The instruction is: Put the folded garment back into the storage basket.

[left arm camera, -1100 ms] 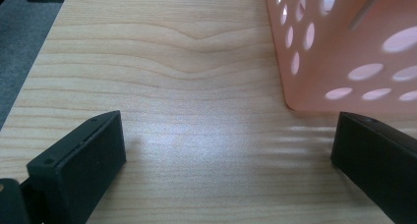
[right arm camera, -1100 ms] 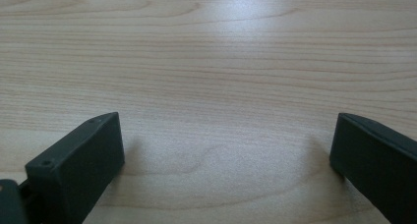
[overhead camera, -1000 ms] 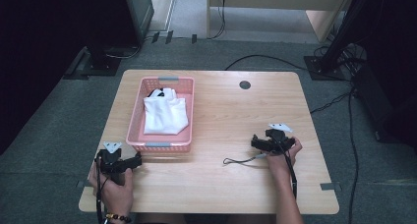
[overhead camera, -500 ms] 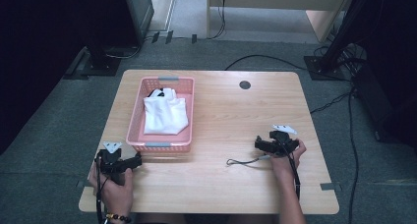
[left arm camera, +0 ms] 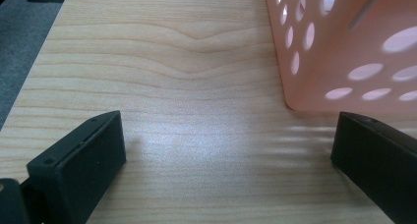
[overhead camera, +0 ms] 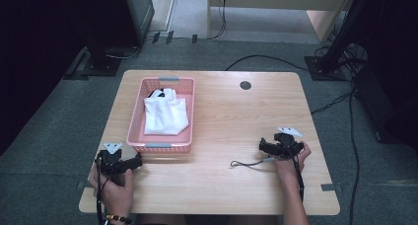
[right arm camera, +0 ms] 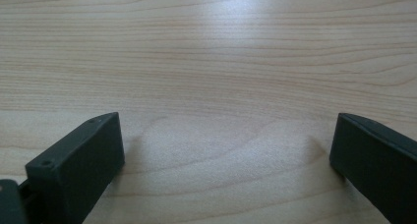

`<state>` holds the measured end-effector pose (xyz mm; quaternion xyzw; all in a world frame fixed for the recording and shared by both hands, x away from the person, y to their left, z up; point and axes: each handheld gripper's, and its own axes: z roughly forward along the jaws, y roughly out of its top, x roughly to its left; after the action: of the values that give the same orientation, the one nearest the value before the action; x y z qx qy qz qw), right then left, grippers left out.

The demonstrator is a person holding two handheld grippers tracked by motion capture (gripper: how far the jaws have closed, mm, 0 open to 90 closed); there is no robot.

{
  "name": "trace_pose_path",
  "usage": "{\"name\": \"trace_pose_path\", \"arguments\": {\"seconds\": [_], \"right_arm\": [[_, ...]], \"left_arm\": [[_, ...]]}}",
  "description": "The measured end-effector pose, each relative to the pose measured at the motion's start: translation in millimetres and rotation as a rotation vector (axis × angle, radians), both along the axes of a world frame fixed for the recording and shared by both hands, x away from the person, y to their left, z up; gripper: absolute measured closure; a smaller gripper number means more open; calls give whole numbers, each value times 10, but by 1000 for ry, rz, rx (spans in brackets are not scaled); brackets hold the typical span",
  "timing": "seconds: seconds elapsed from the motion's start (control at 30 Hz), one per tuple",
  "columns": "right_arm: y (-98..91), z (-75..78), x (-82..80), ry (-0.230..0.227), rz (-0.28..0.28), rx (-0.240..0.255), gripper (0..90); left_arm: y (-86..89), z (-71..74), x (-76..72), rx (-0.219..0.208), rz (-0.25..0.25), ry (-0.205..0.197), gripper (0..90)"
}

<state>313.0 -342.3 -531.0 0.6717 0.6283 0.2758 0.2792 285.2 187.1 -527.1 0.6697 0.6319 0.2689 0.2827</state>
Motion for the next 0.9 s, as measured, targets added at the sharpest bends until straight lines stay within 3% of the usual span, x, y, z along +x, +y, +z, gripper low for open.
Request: {"name": "trace_pose_path", "arguments": {"seconds": [0.9], "right_arm": [[-198, -3, -127, -2, -31, 0, 0]], "left_arm": [[0, 0, 0, 0, 0, 0, 0]]}}
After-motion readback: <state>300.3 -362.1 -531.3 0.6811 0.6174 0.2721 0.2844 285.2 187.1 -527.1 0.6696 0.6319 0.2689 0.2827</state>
